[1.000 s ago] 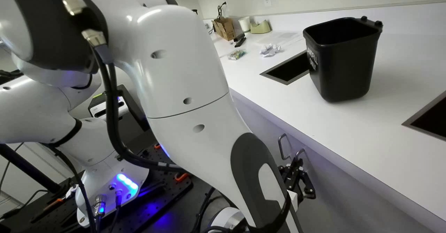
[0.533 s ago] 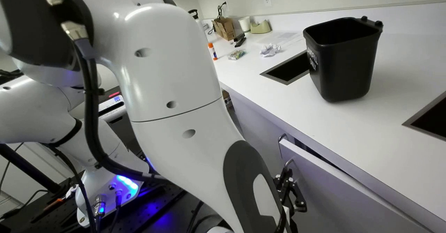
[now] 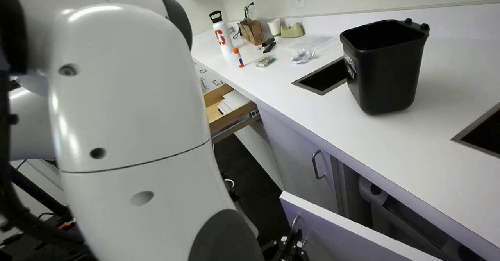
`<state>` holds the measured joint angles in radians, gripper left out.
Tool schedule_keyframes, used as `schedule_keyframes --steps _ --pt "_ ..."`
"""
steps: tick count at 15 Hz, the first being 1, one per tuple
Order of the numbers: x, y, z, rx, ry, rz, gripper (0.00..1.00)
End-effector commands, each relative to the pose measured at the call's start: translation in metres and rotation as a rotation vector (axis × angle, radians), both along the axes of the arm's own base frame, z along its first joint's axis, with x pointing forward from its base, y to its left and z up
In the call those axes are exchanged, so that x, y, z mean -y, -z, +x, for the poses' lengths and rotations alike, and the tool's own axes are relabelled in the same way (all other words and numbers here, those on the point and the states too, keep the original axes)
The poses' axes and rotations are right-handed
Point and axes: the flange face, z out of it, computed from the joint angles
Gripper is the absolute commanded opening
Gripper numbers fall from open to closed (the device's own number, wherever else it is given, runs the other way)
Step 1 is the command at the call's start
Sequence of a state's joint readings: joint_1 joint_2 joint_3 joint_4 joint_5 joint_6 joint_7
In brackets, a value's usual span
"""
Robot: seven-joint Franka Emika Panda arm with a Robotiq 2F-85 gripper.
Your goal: Open the bottom cabinet door
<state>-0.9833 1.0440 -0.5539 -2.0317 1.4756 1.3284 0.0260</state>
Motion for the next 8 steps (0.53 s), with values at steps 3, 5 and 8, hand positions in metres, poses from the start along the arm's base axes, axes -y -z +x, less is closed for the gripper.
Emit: schedule_keyframes --steps 3,5,8 --pt "0.035 -0.012 -0.072 -0.081 0.099 -0.054 0.03" --pt "0.043 -0.015 -0.097 -0.121 0.135 -0.069 0.03" --pt "0.058 -0.028 -0.125 -0.184 0.179 -0.126 0.03"
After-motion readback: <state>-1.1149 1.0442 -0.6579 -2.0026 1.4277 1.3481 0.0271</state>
